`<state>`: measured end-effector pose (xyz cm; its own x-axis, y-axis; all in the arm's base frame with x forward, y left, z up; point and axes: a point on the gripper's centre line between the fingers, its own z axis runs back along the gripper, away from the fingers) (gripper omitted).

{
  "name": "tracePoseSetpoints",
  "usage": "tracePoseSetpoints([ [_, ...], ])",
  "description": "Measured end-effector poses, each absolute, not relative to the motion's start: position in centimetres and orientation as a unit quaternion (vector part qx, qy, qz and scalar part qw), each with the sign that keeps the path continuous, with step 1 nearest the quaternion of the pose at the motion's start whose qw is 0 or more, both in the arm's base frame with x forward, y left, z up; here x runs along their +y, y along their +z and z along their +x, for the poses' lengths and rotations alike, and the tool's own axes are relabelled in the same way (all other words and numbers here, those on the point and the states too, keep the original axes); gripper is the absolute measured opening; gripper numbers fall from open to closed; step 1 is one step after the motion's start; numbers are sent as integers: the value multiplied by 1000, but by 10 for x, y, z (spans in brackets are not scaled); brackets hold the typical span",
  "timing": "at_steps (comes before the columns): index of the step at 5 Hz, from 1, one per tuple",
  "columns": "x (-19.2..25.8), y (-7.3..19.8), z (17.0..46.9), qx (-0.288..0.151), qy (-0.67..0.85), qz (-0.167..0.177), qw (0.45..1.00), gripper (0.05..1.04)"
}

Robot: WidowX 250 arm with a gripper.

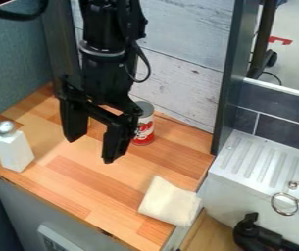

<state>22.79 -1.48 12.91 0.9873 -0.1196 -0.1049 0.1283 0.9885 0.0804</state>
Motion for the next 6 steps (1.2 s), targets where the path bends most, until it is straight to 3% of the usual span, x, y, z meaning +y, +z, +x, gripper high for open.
tracePoseSetpoints([
  [2, 0, 125, 225, 68, -57, 46, 995, 1003],
  [3, 35, 140, 217, 60, -31, 62, 996, 1003],
  [4, 80, 140, 201, 80, 11, 86, 993, 1003],
  [5, 114, 128, 195, 93, 24, 81, 992, 1003],
  [6, 135, 126, 191, 73, 45, 73, 994, 1002],
])
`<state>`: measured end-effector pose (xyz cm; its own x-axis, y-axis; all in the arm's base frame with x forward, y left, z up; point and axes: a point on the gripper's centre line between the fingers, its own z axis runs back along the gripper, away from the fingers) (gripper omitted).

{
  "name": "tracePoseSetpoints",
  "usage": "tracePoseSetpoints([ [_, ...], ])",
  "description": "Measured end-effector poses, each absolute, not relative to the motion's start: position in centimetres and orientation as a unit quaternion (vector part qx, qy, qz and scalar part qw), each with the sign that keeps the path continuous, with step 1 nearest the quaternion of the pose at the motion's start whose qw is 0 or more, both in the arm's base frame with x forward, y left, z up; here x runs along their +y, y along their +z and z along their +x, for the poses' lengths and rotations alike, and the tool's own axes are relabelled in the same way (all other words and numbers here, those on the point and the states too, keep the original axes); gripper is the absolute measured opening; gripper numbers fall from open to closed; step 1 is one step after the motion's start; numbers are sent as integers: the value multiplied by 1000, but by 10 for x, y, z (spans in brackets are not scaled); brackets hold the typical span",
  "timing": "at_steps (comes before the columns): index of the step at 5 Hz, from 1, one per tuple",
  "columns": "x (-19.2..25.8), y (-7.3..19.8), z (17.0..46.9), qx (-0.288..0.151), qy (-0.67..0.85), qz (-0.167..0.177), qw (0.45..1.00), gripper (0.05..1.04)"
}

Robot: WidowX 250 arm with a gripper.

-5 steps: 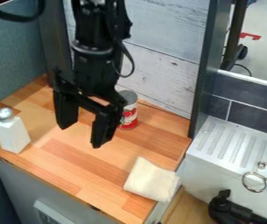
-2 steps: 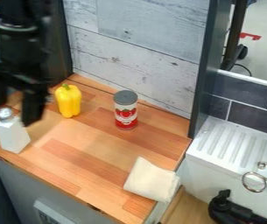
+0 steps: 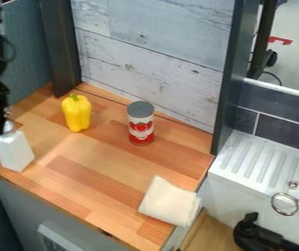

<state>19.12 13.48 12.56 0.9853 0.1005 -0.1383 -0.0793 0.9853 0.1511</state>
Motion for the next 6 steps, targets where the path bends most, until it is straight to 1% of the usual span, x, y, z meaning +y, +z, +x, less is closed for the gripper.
tracePoseSetpoints([
  [1, 139, 122, 197, 55, 50, 68, 995, 1003],
  [2, 145, 120, 209, 40, 51, 68, 996, 1003],
  [3, 155, 107, 216, 44, 63, 62, 995, 1003],
  [4, 163, 98, 225, 39, 65, 51, 996, 1003],
  [6, 176, 85, 237, 39, 63, 32, 997, 1002],
])
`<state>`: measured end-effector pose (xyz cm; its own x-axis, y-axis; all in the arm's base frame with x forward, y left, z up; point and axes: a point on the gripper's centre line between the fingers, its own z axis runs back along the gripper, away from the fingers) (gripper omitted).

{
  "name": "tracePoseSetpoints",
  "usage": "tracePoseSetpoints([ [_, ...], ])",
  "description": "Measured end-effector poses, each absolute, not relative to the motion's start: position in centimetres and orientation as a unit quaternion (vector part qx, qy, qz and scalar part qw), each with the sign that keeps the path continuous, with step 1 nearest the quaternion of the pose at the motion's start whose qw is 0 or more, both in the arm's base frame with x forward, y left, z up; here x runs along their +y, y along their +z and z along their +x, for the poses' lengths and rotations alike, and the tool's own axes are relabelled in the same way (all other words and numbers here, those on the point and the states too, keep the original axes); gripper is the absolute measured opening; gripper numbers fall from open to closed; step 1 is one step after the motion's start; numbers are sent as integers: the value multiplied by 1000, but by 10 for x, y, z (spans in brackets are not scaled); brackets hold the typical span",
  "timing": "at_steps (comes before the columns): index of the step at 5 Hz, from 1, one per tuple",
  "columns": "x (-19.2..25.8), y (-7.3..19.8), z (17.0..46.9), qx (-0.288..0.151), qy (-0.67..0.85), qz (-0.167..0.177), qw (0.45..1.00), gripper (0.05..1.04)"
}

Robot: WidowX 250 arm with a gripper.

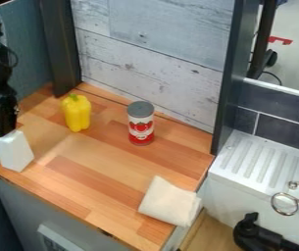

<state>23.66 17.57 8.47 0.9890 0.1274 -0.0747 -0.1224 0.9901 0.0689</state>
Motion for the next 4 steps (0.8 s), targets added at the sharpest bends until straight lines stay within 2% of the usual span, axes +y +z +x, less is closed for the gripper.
tracePoseSetpoints([
  [2, 189, 70, 241, 46, 80, 9, 996, 1003],
  [3, 192, 58, 244, 59, 81, 4, 995, 950],
  [4, 195, 60, 249, 49, 81, 8, 995, 662],
])
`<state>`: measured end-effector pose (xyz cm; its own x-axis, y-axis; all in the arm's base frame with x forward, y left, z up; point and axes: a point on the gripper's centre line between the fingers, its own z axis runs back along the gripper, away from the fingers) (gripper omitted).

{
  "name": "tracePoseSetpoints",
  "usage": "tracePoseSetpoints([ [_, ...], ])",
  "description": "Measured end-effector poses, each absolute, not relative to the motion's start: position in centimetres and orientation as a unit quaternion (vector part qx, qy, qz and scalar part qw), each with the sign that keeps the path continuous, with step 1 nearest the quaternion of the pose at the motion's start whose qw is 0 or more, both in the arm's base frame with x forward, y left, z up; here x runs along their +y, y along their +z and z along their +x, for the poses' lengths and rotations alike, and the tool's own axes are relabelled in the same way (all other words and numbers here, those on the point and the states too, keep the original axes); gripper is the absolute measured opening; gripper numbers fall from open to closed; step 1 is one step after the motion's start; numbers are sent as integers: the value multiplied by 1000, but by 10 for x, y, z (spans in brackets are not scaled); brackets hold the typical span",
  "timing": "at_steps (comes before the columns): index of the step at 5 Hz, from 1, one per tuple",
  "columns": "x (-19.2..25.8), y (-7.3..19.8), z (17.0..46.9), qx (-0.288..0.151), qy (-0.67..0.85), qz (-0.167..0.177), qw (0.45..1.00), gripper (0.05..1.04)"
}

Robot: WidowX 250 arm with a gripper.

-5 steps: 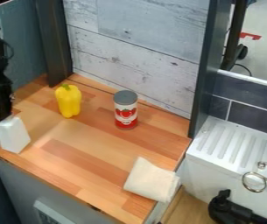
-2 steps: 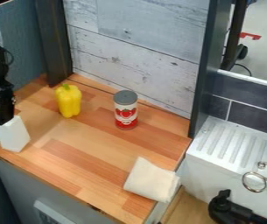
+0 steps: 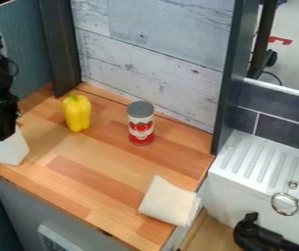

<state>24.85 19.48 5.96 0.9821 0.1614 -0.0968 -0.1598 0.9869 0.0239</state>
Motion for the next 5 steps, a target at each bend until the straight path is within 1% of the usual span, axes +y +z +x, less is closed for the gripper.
tracePoseSetpoints([
  [1, 193, 60, 252, 38, 86, 3, 996, 486],
  [2, 187, 82, 249, 15, 91, 10, 996, 485],
  [3, 155, 103, 258, 30, 44, -9, 999, 485],
  [4, 118, 117, 275, 49, -11, -18, 999, 485],
  [5, 82, 125, 298, 38, -55, -28, 997, 485],
])
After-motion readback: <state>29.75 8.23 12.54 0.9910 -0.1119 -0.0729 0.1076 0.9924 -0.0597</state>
